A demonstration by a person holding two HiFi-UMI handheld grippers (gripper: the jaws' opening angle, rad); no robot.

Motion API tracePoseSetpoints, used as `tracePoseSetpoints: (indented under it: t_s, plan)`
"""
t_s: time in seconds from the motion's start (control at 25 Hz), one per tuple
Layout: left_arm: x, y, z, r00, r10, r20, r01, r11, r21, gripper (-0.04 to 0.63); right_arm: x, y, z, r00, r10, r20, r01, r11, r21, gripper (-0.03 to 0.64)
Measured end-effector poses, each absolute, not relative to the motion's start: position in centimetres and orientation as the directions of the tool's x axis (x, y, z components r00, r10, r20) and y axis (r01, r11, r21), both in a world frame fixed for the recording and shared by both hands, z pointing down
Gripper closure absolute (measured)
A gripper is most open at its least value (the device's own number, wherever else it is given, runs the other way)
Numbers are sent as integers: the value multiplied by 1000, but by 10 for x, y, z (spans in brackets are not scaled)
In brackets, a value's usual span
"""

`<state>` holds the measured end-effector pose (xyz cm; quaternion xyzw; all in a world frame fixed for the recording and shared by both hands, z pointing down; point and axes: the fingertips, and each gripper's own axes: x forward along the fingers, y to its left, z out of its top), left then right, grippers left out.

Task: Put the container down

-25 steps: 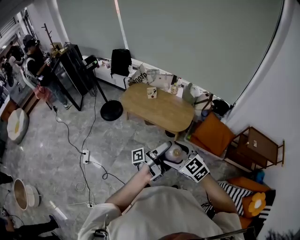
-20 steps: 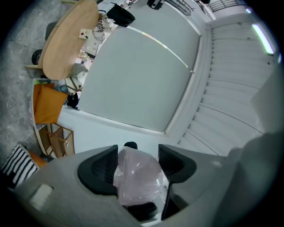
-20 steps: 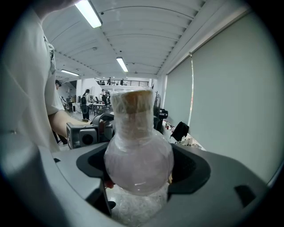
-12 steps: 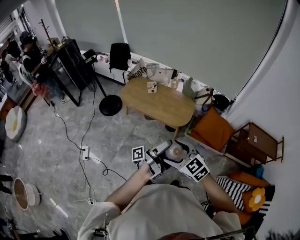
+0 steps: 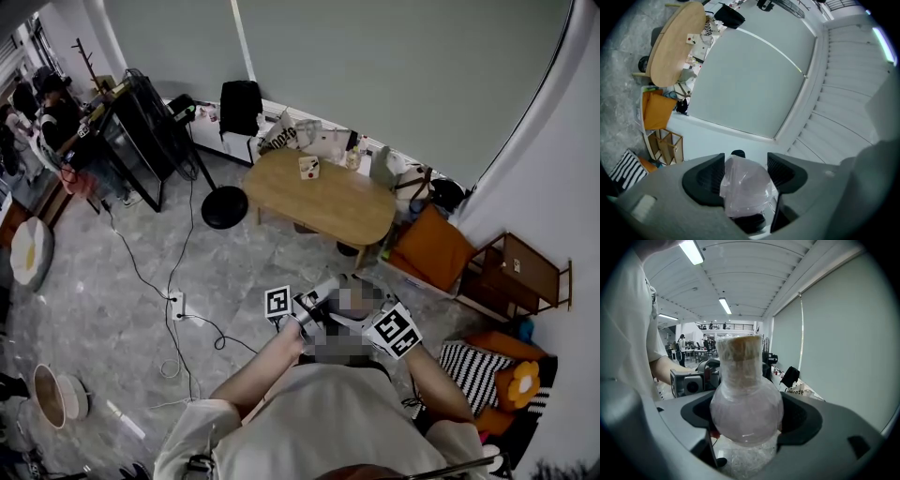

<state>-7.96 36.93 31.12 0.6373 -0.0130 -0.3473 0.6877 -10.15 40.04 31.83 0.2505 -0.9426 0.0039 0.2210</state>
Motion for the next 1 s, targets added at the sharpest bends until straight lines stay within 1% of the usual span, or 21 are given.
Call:
tracePoseSetpoints:
  t_s: [0.2, 0.52, 1.0]
  plan:
    - [-95, 371, 308, 772, -471, -427, 461, -48, 886, 316, -118, 402, 316, -764, -492, 418, -496, 862, 109, 218]
    - [-94, 363, 317, 780, -463, -420, 460, -31, 888, 316, -118, 393, 325, -755, -502, 421, -512, 853, 98, 218]
    - [-80, 288, 329, 774, -491, -400, 452, -14, 892, 318, -103, 320, 337, -770, -466, 435, -493, 868, 57, 218]
